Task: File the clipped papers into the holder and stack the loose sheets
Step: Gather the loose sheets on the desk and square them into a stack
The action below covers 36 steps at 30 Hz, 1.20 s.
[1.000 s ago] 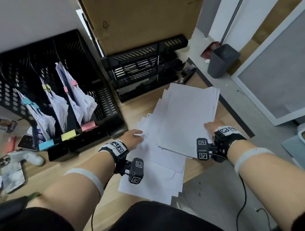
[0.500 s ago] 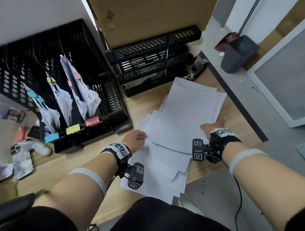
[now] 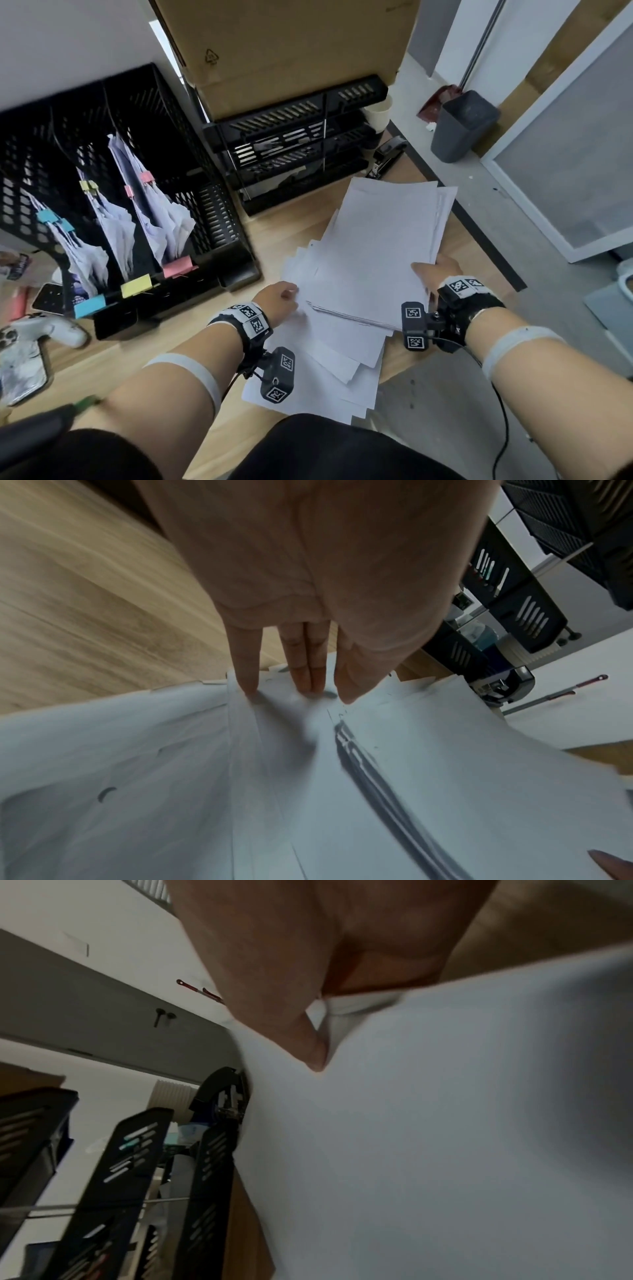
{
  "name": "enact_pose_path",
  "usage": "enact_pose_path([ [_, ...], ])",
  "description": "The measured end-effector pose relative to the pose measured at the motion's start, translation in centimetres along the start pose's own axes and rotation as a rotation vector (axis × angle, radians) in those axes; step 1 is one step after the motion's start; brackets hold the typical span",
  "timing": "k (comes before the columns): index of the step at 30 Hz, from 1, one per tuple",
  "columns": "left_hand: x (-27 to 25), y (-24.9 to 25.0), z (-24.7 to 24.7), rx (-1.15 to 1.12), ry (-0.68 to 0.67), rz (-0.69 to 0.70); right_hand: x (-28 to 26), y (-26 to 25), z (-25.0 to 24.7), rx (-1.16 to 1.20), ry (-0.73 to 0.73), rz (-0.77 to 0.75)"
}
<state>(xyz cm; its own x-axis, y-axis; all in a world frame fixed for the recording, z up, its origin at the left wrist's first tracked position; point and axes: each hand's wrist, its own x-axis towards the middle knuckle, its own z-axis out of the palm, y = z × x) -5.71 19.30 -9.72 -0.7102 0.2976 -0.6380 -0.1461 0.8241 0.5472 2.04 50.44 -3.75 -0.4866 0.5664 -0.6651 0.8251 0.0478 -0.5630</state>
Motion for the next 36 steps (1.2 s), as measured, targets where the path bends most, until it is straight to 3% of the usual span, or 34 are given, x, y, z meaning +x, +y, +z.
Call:
enact_pose_path([
  [5, -0.4, 0.7, 0.0, 0.152, -0.076, 0.072, -0.2, 1.7, 1.0, -0.158, -0.028, 0.075],
  [10, 0.5, 1.7, 0.1, 0.175, -0.043, 0.033, 0.1, 2.2, 1.5, -0.238, 0.043, 0.176],
  [17, 1.7, 3.7, 1.2, -0.192, 0.017, -0.1, 1.4, 3.5, 2.1, -0.289, -0.041, 0.123],
  [21, 1.8, 4.6, 1.1, -0.085, 0.051, -0.128, 1.3, 4.1, 1.9, -0.285, -0.084, 0.132],
  [29, 2.7, 6.3, 1.5, -0.515, -0.048, -0.293, 2.3, 4.6, 1.8, -0.288, -0.168, 0.102],
  [33, 2.9, 7.5, 1.5, -0.127, 0.075, -0.157, 1.7, 4.5, 1.8, -0.25, -0.171, 0.074],
  [36, 2.9, 8.0, 1.5, -0.009, 0.099, -0.171, 1.9, 4.8, 1.7, -0.229, -0.174, 0.064],
])
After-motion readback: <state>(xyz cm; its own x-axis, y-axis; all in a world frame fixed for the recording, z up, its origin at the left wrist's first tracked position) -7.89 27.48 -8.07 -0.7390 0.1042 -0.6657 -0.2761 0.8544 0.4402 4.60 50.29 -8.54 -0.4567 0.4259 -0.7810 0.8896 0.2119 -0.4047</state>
